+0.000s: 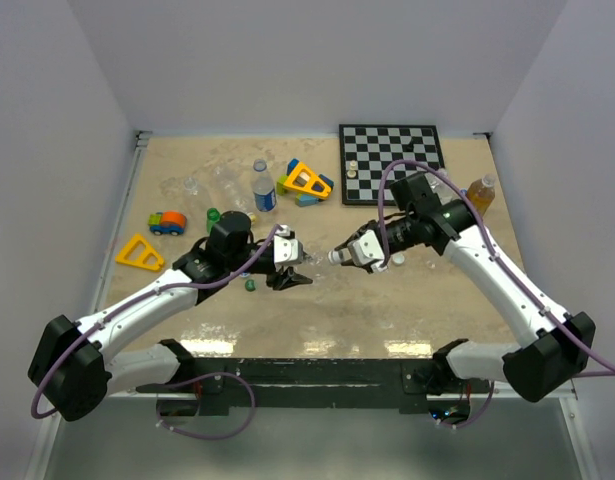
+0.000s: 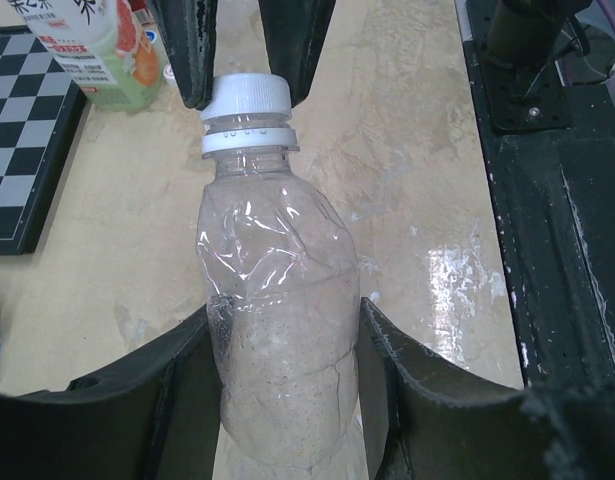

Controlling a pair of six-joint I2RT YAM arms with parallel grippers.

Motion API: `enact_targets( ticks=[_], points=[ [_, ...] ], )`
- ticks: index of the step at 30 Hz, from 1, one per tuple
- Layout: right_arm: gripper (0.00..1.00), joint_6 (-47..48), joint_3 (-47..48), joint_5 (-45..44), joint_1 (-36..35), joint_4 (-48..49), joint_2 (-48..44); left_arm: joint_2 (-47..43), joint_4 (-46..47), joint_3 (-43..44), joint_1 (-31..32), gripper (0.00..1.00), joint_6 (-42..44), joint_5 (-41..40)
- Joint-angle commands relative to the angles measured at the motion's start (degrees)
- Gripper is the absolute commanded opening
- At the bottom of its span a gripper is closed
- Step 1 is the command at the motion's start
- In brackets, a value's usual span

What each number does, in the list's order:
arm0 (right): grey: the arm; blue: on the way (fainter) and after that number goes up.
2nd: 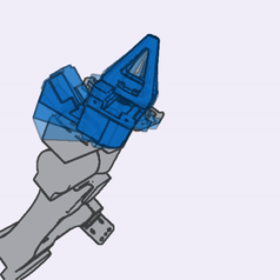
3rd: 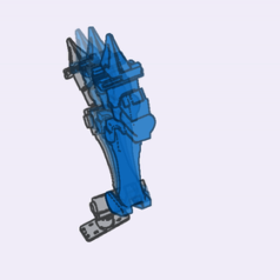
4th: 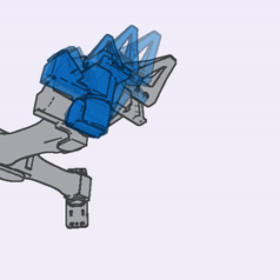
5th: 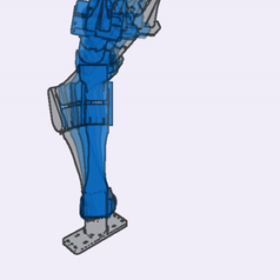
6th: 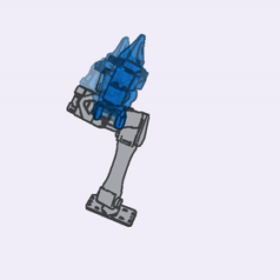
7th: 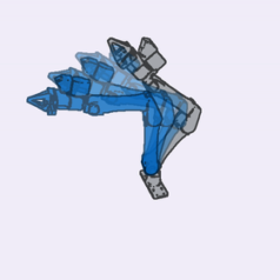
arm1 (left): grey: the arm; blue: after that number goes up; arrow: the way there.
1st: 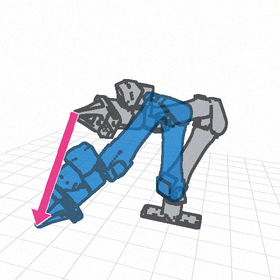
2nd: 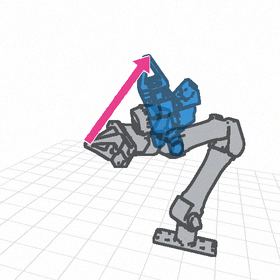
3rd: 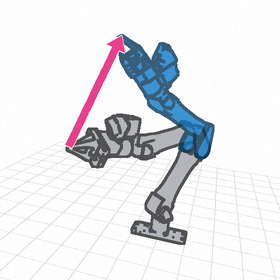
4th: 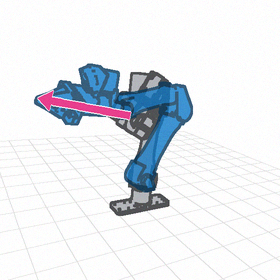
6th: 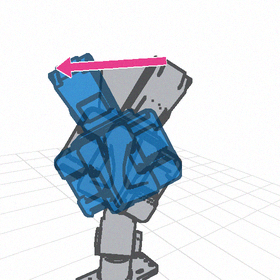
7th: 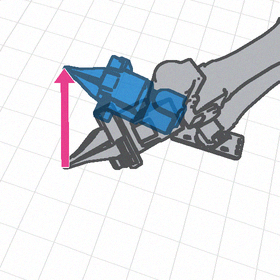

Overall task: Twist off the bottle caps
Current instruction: Unscrew the bottle cap from the plastic bottle.

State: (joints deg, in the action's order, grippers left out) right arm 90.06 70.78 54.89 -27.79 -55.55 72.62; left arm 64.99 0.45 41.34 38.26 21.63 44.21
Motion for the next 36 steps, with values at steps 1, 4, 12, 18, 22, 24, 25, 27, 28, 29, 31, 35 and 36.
enact_targets(
  ticks=[1,4,12,18,22,24,25,27,28,29,31,35,36],
  points=[
    [0.43,-15.23,0.32,-1.01,0.81,5.98,-3.01,-1.01,0.61,0.05,-0.20,0.00,0.96,1.76],
    [0.53,-22.71,2.51,-2.68,1.16,3.88,-4.06,-0.92,0.61,0.14,-0.20,0.00,0.78,1.76],
    [0.70,-58.53,2.09,-11.46,1.25,13.59,-8.10,-1.10,0.78,0.23,-0.20,0.00,0.17,1.41],
    [0.79,-89.61,-2.31,-15.35,1.25,20.91,-9.34,-1.10,0.96,0.23,-0.20,0.00,-0.01,1.23],
    [0.80,-93.83,-3.98,-14.03,1.34,22.67,-7.41,-0.92,0.96,0.23,-0.20,0.00,-0.10,1.15],
    [0.83,-94.02,-4.34,-12.54,1.25,22.77,-6.35,-0.92,0.96,0.23,-0.12,0.00,-0.09,1.23],
    [0.85,-94.36,-4.69,-12.27,1.34,22.94,-5.74,-1.01,0.96,0.23,-0.20,0.00,-0.18,1.15],
    [0.85,-94.63,-4.86,-11.74,1.25,22.68,-4.95,-0.92,0.96,0.23,-0.20,0.00,-0.18,1.23],
    [0.85,-94.63,-5.04,-11.04,1.25,22.59,-4.51,-1.09,0.96,0.23,-0.20,0.00,-0.18,1.15],
    [0.85,-94.72,-5.30,-10.69,1.25,22.50,-4.24,-0.92,0.96,0.23,-0.20,0.00,-0.18,1.06],
    [0.85,-94.98,-5.74,-10.51,1.25,22.50,-3.89,-1.01,0.96,0.23,-0.12,0.00,-0.18,1.06],
    [0.76,-94.63,-6.36,-8.67,1.25,21.63,-2.84,-1.09,0.96,0.32,-0.20,0.00,-0.18,0.80],
    [0.72,-94.28,-6.45,-7.71,1.25,21.45,-2.57,-1.10,0.96,0.40,-0.20,0.00,-0.18,0.62]
  ],
)
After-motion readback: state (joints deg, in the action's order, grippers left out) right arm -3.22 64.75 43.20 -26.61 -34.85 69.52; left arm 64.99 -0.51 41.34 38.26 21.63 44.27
